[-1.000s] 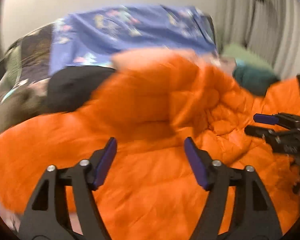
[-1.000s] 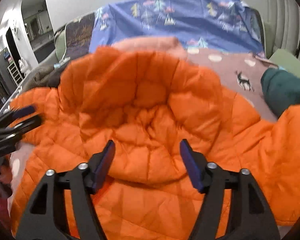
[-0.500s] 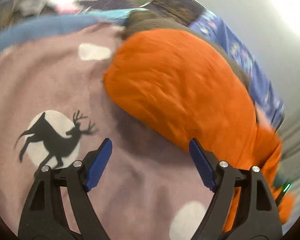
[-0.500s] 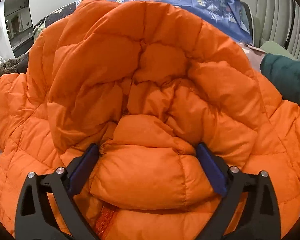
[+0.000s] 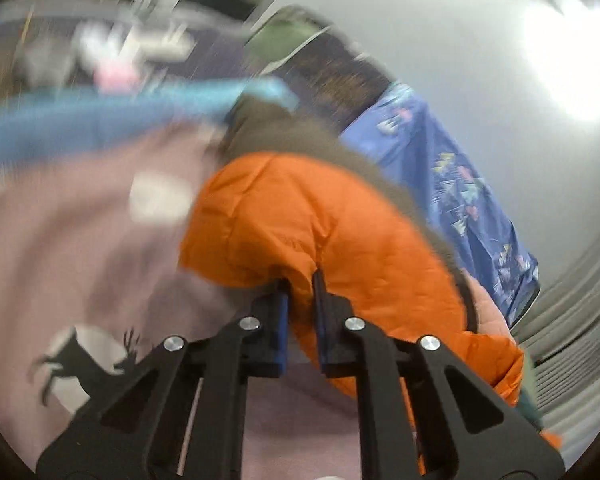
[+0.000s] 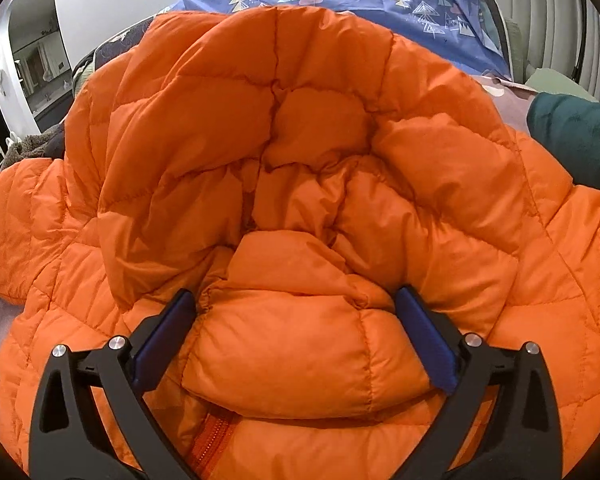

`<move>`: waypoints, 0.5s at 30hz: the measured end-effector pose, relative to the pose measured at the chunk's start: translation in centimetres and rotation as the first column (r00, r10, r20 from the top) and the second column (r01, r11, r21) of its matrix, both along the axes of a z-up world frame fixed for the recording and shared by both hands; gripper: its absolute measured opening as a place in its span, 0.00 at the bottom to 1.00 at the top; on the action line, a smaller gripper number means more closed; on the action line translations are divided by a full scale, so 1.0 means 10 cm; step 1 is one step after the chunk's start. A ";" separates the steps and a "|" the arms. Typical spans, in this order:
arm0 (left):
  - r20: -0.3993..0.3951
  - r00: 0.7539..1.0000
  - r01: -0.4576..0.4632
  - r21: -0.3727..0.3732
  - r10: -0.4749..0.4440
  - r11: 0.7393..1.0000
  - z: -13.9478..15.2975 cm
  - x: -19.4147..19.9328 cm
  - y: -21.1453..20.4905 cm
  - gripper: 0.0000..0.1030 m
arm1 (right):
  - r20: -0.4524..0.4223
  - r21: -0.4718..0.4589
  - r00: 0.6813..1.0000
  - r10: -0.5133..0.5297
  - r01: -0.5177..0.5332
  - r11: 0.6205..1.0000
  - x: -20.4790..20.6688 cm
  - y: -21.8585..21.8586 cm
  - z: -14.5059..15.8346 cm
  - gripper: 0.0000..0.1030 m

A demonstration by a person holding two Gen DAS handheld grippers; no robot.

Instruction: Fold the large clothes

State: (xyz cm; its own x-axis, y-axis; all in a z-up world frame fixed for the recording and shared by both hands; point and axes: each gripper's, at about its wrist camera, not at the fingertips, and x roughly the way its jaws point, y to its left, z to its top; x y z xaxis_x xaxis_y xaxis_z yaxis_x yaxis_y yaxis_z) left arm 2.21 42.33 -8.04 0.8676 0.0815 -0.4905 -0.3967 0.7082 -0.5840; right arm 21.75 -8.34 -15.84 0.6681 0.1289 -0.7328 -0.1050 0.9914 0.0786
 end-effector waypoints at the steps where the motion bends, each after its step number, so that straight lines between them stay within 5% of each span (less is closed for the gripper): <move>1: 0.030 1.000 0.010 0.039 -0.011 0.999 0.18 0.00 -0.11 0.09 | 0.000 0.003 1.000 0.001 -0.001 1.000 -0.01 -0.02 0.00 0.98; 5: 0.160 0.976 0.106 0.252 -0.149 0.962 1.06 0.16 -0.85 0.09 | 0.003 0.021 1.000 0.005 -0.006 1.000 -0.02 -0.05 0.01 0.98; 7: 0.197 0.931 0.217 0.383 -0.308 0.898 1.52 0.34 -1.52 0.09 | 0.008 0.043 1.000 0.008 -0.008 0.999 -0.02 -0.10 0.03 0.98; 11: 0.137 0.761 0.463 0.569 -0.634 0.679 1.90 0.68 -2.96 0.09 | -0.002 0.169 1.000 0.011 -0.010 0.986 -0.19 -0.36 0.24 0.98; 15: -0.046 0.600 0.636 0.633 -0.799 0.441 1.56 0.94 -4.20 0.17 | 0.031 0.313 0.996 -0.086 0.072 0.947 -0.63 -1.01 0.55 0.98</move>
State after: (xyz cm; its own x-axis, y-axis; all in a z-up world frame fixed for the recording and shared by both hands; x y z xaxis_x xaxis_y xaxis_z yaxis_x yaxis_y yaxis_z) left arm 11.59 0.32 7.54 0.8106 -0.4559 -0.3675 0.4956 0.8684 0.0158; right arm 15.45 -18.41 -10.30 0.7159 0.2917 -0.6344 -0.0379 0.9235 0.3818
